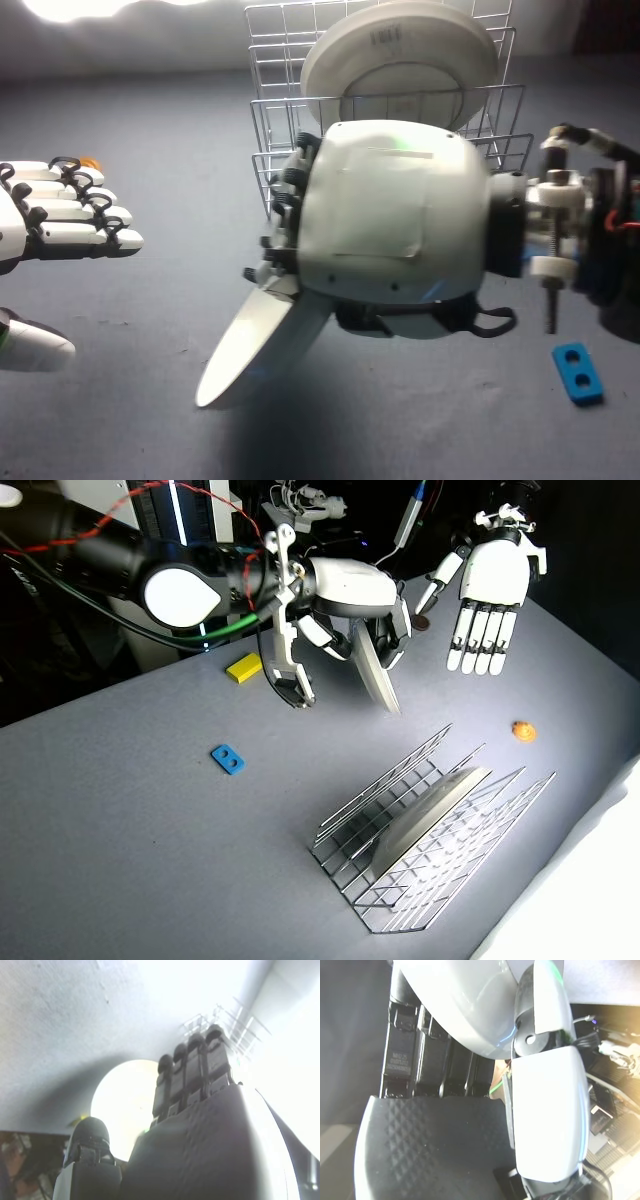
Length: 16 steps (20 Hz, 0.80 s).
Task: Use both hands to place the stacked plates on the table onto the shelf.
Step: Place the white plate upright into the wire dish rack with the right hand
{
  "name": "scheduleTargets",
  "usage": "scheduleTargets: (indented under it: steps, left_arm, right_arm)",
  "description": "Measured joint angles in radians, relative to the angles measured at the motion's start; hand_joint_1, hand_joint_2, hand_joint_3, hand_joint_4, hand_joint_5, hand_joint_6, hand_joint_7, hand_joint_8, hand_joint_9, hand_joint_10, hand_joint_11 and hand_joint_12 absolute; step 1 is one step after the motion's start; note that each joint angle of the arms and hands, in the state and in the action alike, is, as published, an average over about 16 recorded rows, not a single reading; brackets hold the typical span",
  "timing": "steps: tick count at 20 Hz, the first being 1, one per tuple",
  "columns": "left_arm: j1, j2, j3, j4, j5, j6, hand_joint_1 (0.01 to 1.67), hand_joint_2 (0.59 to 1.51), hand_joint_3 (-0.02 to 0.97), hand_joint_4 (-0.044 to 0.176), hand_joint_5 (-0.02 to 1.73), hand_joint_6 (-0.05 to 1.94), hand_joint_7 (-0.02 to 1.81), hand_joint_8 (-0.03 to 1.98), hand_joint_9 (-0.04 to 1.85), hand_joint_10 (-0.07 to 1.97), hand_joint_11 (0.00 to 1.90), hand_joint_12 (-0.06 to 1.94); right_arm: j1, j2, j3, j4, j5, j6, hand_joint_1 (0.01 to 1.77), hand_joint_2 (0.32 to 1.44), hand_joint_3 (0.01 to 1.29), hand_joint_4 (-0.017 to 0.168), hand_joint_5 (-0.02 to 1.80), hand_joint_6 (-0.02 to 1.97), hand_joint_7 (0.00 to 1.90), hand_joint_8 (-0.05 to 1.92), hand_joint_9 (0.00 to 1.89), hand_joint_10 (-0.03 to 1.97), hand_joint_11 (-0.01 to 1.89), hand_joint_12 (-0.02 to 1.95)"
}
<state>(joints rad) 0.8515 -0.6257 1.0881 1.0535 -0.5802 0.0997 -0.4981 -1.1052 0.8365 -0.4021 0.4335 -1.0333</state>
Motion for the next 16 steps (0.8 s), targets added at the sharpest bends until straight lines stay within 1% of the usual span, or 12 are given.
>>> scheduleTargets:
  steps: [4,8,12,16]
  left_arm:
    - [-0.002,0.001,0.012,0.014,-0.023,0.0,0.02,1.219,0.008,-0.001,0.14,0.01,0.11,0.01,0.07,0.01,0.03,0.02]
    - [-0.01,0.006,0.024,0.033,-0.064,0.0,0.02,1.219,0.008,-0.001,0.14,0.01,0.11,0.01,0.08,0.01,0.03,0.03]
    - [-0.02,0.013,0.039,0.06,-0.116,0.0,0.02,1.218,0.008,-0.001,0.14,0.01,0.11,0.01,0.07,0.01,0.03,0.03]
    - [-0.029,0.021,0.054,0.083,-0.166,-0.001,0.02,1.217,0.008,-0.001,0.14,0.01,0.11,0.01,0.07,0.01,0.03,0.02]
  right_arm:
    - [0.042,0.068,-0.03,-0.007,-0.026,0.1,1.2,0.96,0.01,0.012,0.99,0.94,1.13,0.76,1.35,0.03,0.93,0.97]
    - [0.096,0.12,-0.04,-0.011,-0.066,0.24,1.2,0.97,0.01,0.011,0.99,0.95,1.13,0.77,1.35,0.02,0.93,0.96]
    - [0.152,0.153,-0.036,-0.013,-0.109,0.381,1.2,0.97,0.01,0.009,0.98,0.94,1.13,0.76,1.35,0.02,0.93,0.96]
    - [0.204,0.166,-0.02,-0.014,-0.151,0.507,1.21,0.97,0.01,0.008,0.99,0.92,1.14,0.74,1.36,0.01,0.93,0.96]
